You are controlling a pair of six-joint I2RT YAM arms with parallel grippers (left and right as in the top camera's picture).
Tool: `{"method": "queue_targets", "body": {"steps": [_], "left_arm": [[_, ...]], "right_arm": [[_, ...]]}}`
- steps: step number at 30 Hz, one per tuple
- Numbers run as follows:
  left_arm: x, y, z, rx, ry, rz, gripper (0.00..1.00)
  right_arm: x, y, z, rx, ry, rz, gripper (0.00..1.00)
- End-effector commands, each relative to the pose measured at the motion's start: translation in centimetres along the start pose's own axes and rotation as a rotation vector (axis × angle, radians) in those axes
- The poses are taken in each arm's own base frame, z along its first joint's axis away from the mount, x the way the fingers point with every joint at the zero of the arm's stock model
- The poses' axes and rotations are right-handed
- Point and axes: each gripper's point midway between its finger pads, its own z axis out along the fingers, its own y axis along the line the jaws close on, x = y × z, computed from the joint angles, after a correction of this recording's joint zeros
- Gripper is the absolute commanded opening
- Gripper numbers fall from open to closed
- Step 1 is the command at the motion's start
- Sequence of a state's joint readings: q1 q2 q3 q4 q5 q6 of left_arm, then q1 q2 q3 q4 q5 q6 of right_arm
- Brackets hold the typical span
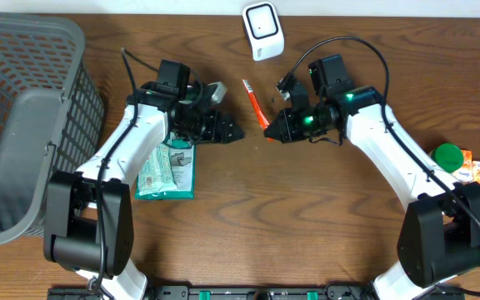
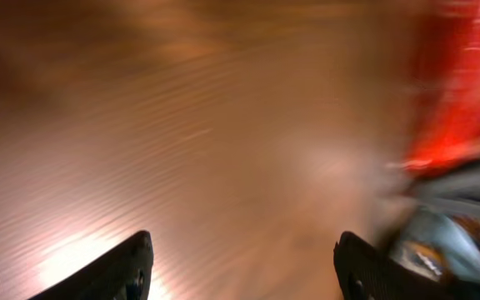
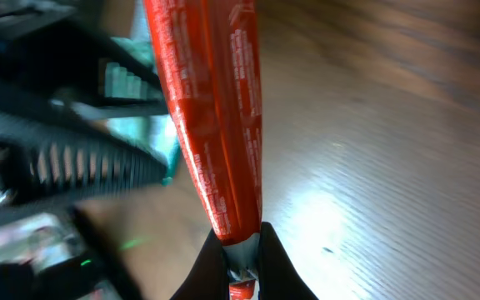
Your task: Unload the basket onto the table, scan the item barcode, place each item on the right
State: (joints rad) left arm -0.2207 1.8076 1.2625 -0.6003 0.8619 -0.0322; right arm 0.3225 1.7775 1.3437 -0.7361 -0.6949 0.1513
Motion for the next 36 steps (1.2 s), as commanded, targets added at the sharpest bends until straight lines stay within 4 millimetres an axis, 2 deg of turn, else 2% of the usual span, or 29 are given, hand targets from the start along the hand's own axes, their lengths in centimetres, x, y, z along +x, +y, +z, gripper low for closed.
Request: {"method": "queue_targets", "body": {"steps": [1, 5, 11, 12, 15, 16, 18, 24, 26, 28, 30, 31, 33, 34, 36], "left_arm": [[-1.2, -5.3, -0.9, 0.312, -0.045, 0.159, 0.71], [-2.4, -5.8, -1.1, 0.33, -0.084, 0.171, 0.71], [-3.6, -6.4, -1.3, 0.348, -0.121, 0.185, 0.68], [-3.8, -6.4, -1.4, 0.35, -0.126, 0.177, 0.62], [-4.1, -6.5, -1.4, 0.353, -0.132, 0.161, 0.52], [-4.2, -6.6, -1.5, 0.353, -0.138, 0.169, 0.44], [-4.5, -6.7, -1.5, 0.354, -0.148, 0.184, 0.36], [-5.2, -6.9, -1.7, 0.358, -0.177, 0.227, 0.35], [-5.3, -7.0, -1.8, 0.358, -0.185, 0.238, 0.27], [-5.4, -7.0, -1.8, 0.359, -0.189, 0.245, 0.22], [-5.5, -7.1, -1.8, 0.359, -0.193, 0.25, 0.13], [-5.5, -7.1, -1.8, 0.358, -0.193, 0.25, 0.11], [-5.6, -6.9, -1.8, 0.35, -0.195, 0.247, 0.08], [-5.7, -6.8, -1.8, 0.34, -0.198, 0.236, 0.08], [-6.0, -6.0, -1.5, 0.3, -0.203, 0.183, 0.07]], "right_arm": [[-0.1, 2.5, -0.3, -0.176, 0.005, -0.023, 0.01], [-0.8, 2.6, -0.3, -0.18, -0.021, -0.049, 0.01], [-2.1, 4.0, -0.6, -0.247, -0.064, -0.061, 0.01], [-2.2, 4.0, -0.6, -0.248, -0.068, -0.066, 0.01], [-2.4, 4.0, -0.6, -0.249, -0.075, -0.071, 0.01], [-2.5, 4.0, -0.7, -0.249, -0.079, -0.072, 0.01], [-2.6, 4.1, -0.7, -0.25, -0.081, -0.063, 0.01], [-3.1, 3.6, -0.6, -0.218, -0.1, -0.054, 0.01], [-3.4, 3.5, -0.6, -0.215, -0.112, -0.05, 0.01], [-3.6, 3.7, -0.6, -0.218, -0.119, -0.045, 0.01], [-3.7, 3.7, -0.6, -0.219, -0.122, -0.049, 0.02], [-3.7, 3.7, -0.6, -0.218, -0.122, -0.049, 0.06], [-3.7, 3.6, -0.6, -0.215, -0.124, -0.067, 0.27], [-3.7, 3.6, -0.7, -0.212, -0.126, -0.084, 0.31], [-3.8, 3.1, -0.9, -0.205, -0.133, -0.098, 0.47]]}}
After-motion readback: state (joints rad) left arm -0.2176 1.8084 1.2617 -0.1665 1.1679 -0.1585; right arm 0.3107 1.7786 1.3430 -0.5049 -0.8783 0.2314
